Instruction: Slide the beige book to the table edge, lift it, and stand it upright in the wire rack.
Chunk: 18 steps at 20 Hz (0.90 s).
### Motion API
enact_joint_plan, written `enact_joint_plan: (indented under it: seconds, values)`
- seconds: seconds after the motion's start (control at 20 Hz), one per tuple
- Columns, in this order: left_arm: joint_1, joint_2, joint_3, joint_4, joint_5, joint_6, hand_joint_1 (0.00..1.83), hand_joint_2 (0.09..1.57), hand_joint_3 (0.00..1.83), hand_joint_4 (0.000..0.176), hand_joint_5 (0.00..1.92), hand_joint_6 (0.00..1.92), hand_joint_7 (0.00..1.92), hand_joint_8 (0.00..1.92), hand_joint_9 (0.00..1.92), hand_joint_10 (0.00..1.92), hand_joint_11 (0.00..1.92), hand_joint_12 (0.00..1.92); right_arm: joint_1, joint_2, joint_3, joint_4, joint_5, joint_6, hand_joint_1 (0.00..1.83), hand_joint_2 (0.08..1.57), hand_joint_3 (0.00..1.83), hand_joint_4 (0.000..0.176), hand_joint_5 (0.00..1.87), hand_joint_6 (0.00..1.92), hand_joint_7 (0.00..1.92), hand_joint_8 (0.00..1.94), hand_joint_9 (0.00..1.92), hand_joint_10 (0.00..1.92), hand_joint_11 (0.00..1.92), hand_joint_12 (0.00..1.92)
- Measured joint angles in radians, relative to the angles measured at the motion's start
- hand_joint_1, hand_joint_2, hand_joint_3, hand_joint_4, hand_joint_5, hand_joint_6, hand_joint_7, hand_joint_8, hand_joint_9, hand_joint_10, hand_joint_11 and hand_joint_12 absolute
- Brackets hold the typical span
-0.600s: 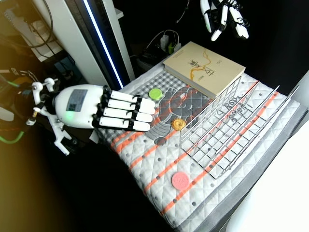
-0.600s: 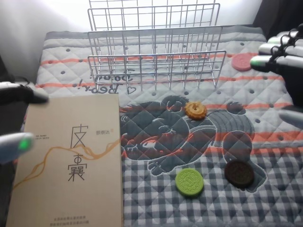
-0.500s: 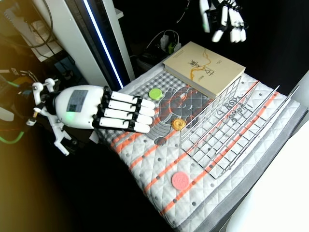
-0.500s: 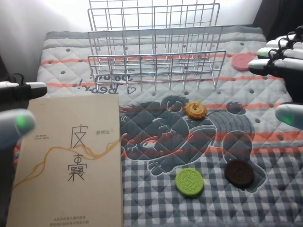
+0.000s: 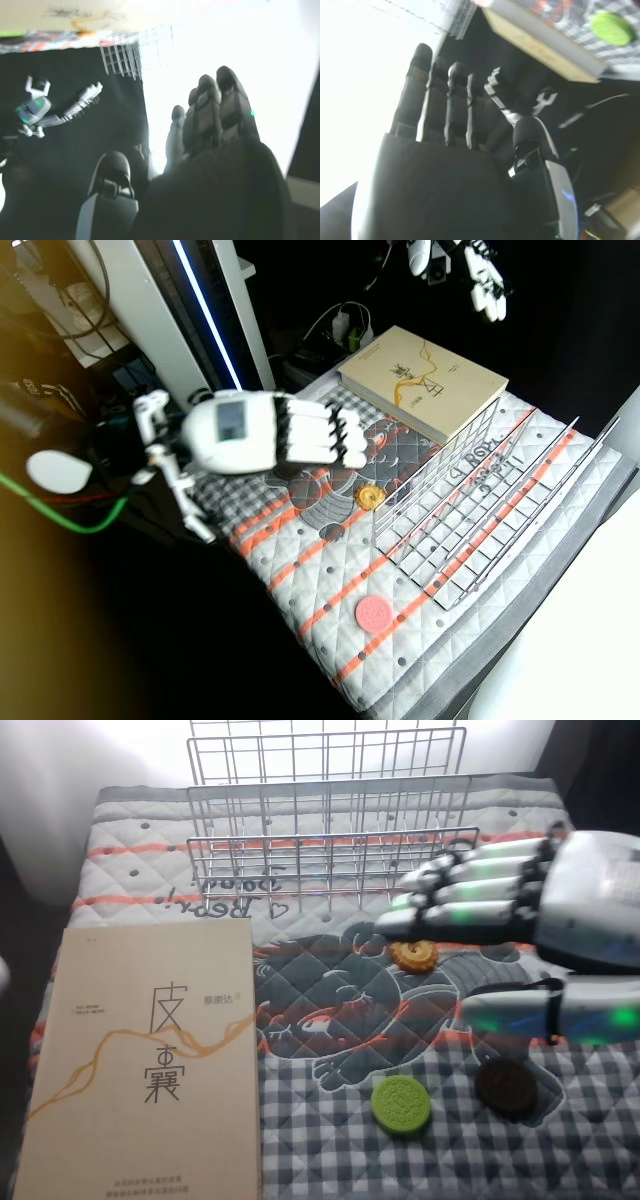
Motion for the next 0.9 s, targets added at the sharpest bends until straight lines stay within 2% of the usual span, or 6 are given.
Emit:
enact_joint_plan:
  seconds: [0.2, 0.35, 0.45, 0.65, 0.8, 0.9]
  values:
    - [0.008, 0.000, 0.000, 0.026, -0.042, -0.014, 0.00, 1.12, 0.00, 0.000, 0.00, 0.00, 0.00, 0.00, 0.00, 0.00, 0.00, 0.00, 0.092, -0.089, 0.059, -0.253, -0.071, 0.187, 0.00, 1.47, 0.01, 0.000, 0.36, 0.01, 0.37, 0.01, 0.38, 0.02, 0.47, 0.10]
    - [0.008, 0.000, 0.000, 0.014, -0.041, -0.022, 0.00, 1.13, 0.00, 0.000, 0.00, 0.00, 0.00, 0.00, 0.00, 0.00, 0.00, 0.00, 0.134, -0.145, 0.096, -0.393, -0.093, 0.282, 0.00, 1.49, 0.00, 0.000, 0.39, 0.00, 0.41, 0.01, 0.40, 0.01, 0.50, 0.13]
    - [0.008, 0.000, 0.001, 0.022, -0.036, -0.031, 0.00, 1.13, 0.00, 0.000, 0.00, 0.00, 0.00, 0.00, 0.00, 0.00, 0.00, 0.00, 0.153, -0.180, 0.119, -0.477, -0.107, 0.349, 0.00, 1.46, 0.00, 0.000, 0.36, 0.00, 0.39, 0.00, 0.37, 0.00, 0.43, 0.11]
    - [0.008, -0.001, 0.007, 0.037, -0.026, -0.046, 0.00, 1.12, 0.00, 0.000, 0.02, 0.00, 0.00, 0.00, 0.00, 0.00, 0.00, 0.00, 0.203, -0.225, 0.144, -0.622, -0.126, 0.417, 0.00, 1.47, 0.00, 0.000, 0.37, 0.01, 0.38, 0.01, 0.37, 0.01, 0.48, 0.14]
    - [0.008, -0.001, 0.011, 0.042, -0.025, -0.060, 0.00, 1.13, 0.00, 0.000, 0.01, 0.00, 0.00, 0.00, 0.00, 0.00, 0.00, 0.00, 0.215, -0.261, 0.161, -0.668, -0.132, 0.444, 0.00, 1.45, 0.00, 0.000, 0.39, 0.01, 0.41, 0.01, 0.40, 0.02, 0.49, 0.15]
    - [0.008, -0.001, 0.018, 0.040, -0.026, -0.073, 0.00, 1.13, 0.00, 0.000, 0.02, 0.01, 0.00, 0.00, 0.00, 0.00, 0.00, 0.00, 0.220, -0.278, 0.169, -0.698, -0.136, 0.446, 0.00, 1.43, 0.00, 0.000, 0.38, 0.00, 0.39, 0.01, 0.37, 0.00, 0.32, 0.42]
